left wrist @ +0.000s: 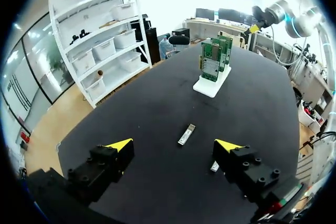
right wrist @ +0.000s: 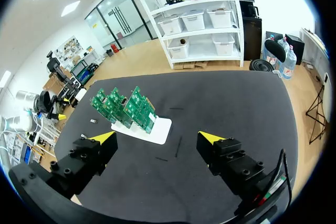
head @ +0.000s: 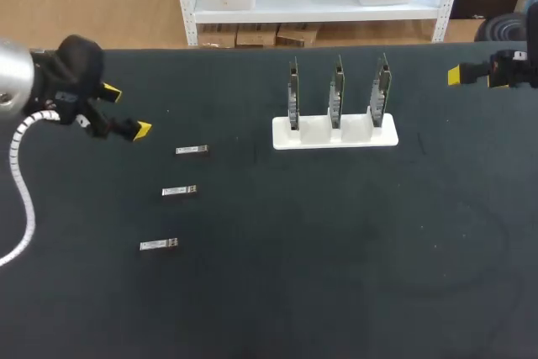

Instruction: Pick up the optical module with the left hand, and insert it into the network port with the right hand.

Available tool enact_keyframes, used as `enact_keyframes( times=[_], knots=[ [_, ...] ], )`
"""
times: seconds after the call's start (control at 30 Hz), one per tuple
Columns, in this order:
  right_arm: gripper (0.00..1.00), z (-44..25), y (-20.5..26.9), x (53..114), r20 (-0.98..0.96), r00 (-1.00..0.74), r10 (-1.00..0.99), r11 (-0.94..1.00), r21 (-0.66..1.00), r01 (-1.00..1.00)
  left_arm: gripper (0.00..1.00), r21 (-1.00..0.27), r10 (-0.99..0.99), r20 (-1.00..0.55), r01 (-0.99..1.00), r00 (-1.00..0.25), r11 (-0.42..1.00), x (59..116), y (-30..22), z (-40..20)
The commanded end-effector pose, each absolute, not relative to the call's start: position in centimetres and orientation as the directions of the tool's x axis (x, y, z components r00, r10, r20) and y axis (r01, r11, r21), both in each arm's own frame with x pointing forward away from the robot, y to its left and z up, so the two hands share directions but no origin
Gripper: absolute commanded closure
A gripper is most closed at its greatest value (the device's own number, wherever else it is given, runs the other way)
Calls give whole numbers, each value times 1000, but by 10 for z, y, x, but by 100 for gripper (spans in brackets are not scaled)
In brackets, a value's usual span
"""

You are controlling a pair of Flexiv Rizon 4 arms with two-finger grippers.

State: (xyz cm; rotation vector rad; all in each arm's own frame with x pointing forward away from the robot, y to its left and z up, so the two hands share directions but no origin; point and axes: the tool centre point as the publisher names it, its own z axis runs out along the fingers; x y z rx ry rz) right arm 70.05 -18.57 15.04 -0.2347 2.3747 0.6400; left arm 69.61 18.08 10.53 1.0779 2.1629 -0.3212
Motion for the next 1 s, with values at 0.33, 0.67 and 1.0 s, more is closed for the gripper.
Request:
enact_keyframes(
  times=[0.33, 0.67, 1.0],
  knots=[
    [0, 151, -185, 700, -642, -767, 0, 867, 382, -320, 0, 223, 752, -609, 856, -252, 467, 698, 177, 99],
    [0, 151, -185, 700, -642, -767, 0, 867, 382, -320, 0, 371, 946, -322, 915, -30, 155, 695, 164, 74],
    [0, 151, -185, 700, -642, -767, 0, 867, 382, -320, 0, 374, 972, -235, 923, 0, 90, 707, 157, 73]
  ],
)
